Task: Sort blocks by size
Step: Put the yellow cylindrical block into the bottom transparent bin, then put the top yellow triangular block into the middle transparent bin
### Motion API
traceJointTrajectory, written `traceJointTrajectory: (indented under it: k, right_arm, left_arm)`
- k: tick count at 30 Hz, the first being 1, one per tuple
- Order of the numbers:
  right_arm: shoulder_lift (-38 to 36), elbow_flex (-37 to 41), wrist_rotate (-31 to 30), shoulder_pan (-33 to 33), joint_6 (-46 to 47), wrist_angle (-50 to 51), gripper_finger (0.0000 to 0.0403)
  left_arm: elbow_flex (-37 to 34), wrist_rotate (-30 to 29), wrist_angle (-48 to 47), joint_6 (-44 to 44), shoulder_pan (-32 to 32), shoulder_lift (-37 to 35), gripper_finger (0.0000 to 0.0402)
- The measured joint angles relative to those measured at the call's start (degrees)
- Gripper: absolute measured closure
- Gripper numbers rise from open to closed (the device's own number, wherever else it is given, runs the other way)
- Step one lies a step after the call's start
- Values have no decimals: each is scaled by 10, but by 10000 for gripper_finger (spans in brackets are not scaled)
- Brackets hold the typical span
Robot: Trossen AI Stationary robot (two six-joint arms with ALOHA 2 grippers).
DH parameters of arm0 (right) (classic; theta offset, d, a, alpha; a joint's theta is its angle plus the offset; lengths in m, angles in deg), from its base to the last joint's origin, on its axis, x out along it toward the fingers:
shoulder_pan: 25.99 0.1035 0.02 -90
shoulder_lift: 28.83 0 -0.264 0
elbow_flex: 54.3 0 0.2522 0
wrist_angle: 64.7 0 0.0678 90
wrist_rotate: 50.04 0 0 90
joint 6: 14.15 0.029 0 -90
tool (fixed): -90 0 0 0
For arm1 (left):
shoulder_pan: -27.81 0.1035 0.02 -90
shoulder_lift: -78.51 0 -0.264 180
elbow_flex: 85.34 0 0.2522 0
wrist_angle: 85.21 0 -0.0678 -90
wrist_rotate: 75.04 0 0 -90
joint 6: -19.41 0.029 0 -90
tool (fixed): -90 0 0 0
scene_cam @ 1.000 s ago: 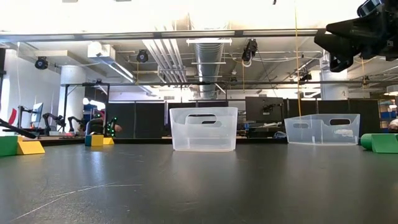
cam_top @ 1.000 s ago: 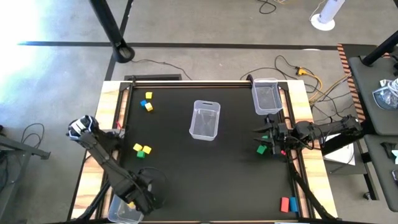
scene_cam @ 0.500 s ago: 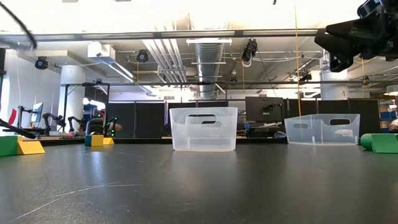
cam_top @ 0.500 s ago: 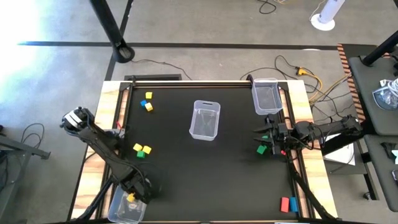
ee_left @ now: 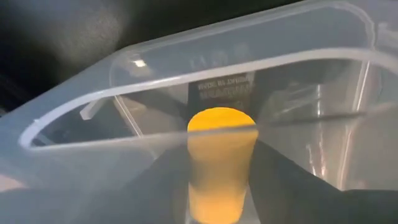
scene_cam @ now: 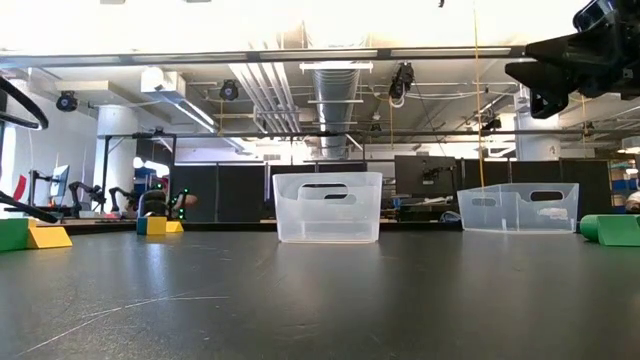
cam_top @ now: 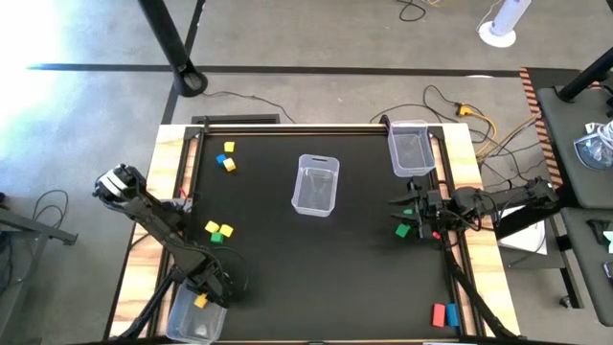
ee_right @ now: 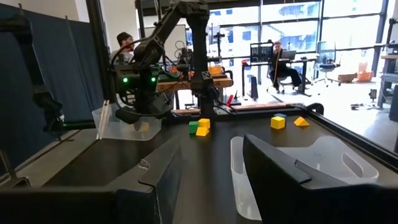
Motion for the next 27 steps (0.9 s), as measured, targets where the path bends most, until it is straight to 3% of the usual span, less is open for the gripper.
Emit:
traceJointTrajectory:
  k: [3, 8, 11, 20, 27]
  right_arm:
    - [0, 0, 0, 0, 0, 1, 244]
    - [0, 0, 0, 0, 0, 2, 252]
    - [0, 0, 0, 0, 0, 2, 256]
    - [0, 0, 0, 0, 0, 2, 253]
    - [0, 0, 0, 0, 0, 3, 242]
  left_arm:
    - [2, -4, -7, 2, 0, 3, 283]
    - [5, -16, -13, 7, 0, 3, 213]
    - [5, -17, -14, 8, 0, 4, 192]
    - [38, -11, -24, 39, -1, 2, 181]
    - [127, -24, -158, 48, -1, 2, 180]
